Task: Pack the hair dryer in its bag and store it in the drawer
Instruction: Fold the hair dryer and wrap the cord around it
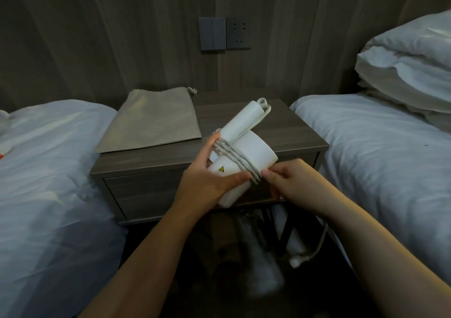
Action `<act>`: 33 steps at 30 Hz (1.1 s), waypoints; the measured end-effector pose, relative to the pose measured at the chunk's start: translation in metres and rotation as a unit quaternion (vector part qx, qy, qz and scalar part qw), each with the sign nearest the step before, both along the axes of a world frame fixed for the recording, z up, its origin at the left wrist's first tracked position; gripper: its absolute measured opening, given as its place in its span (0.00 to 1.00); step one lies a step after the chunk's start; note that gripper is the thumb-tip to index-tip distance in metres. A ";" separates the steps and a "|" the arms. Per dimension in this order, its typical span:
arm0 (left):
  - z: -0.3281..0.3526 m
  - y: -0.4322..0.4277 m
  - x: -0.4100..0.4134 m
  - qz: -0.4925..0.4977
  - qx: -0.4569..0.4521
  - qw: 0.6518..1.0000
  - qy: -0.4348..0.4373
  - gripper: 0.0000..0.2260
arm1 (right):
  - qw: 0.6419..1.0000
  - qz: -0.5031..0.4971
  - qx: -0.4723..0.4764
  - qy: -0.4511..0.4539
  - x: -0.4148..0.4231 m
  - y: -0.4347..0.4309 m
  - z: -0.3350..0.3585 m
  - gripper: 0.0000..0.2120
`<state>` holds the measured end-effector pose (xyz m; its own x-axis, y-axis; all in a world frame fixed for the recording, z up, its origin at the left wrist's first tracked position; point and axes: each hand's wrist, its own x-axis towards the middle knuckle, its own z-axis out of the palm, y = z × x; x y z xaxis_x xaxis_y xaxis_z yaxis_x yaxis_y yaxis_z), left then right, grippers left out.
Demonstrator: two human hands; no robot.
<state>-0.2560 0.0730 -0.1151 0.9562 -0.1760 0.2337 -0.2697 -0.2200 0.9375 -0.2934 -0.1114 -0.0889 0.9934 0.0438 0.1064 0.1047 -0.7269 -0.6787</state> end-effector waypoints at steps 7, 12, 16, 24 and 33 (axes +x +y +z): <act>0.014 0.008 -0.012 0.089 0.283 0.931 -0.214 0.47 | 0.999 -0.025 -0.025 0.034 0.000 -0.007 0.001 0.17; 0.012 0.012 -0.010 0.136 0.346 0.894 -0.250 0.47 | 0.997 0.019 -0.071 0.021 -0.009 -0.005 0.015 0.12; 0.013 0.012 -0.012 0.124 0.332 0.902 -0.246 0.47 | 0.984 0.159 -0.050 0.068 -0.019 -0.011 0.026 0.11; 0.011 0.011 -0.012 0.151 0.350 0.888 -0.259 0.47 | 0.963 0.231 -0.028 0.137 -0.023 -0.009 0.026 0.10; 0.014 0.005 -0.016 0.044 0.445 0.864 -0.232 0.46 | 0.971 0.211 -0.064 0.092 -0.024 -0.027 0.038 0.09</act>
